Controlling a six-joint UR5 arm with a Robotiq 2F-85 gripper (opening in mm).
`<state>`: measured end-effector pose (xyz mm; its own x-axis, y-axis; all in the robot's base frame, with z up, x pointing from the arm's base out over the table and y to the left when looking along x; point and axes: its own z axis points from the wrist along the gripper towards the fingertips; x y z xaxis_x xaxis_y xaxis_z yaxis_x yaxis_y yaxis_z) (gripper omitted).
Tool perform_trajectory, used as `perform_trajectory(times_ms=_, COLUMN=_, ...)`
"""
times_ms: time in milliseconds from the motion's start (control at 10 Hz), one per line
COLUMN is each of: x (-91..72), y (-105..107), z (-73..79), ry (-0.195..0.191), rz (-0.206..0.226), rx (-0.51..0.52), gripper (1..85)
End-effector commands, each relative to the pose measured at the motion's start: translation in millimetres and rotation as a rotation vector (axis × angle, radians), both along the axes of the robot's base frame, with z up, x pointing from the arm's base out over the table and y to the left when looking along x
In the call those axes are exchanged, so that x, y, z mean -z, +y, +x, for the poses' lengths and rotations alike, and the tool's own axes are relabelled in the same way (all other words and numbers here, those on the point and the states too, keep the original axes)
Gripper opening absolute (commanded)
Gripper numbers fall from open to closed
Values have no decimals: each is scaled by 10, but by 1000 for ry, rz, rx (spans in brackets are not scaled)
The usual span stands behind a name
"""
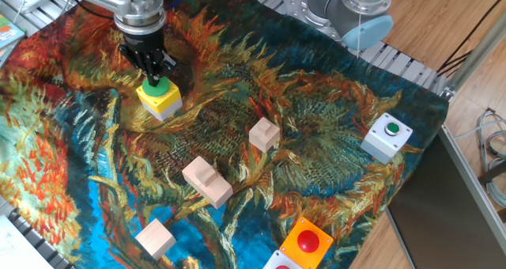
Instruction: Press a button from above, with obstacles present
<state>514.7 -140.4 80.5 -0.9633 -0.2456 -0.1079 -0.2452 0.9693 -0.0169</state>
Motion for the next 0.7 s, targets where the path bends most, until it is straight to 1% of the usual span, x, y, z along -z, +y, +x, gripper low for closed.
perform_trajectory(times_ms=0, x=-223, y=9, z=-89, ry=22, rz=-4, rx=11, gripper=90)
perform_trajectory(times_ms=100, x=-327, y=31, z=-132, ry=36, rz=-5, rx=16, gripper=90)
perform_trajectory(times_ms=200, x=-390, y=62, z=-128, ry=39, rz=0, rx=22, gripper=90)
perform_trajectory(times_ms=300, x=-417, y=76, z=-91, ry=32, rz=-5, rx=30, gripper=90)
perform_trajectory(times_ms=400, x=-428, y=50, z=-58, ry=22, rz=-19, rx=33, gripper=90)
perform_trajectory(times_ms=600, x=-477, y=-80, z=-64, ry=20, rz=-36, rx=27, gripper=87)
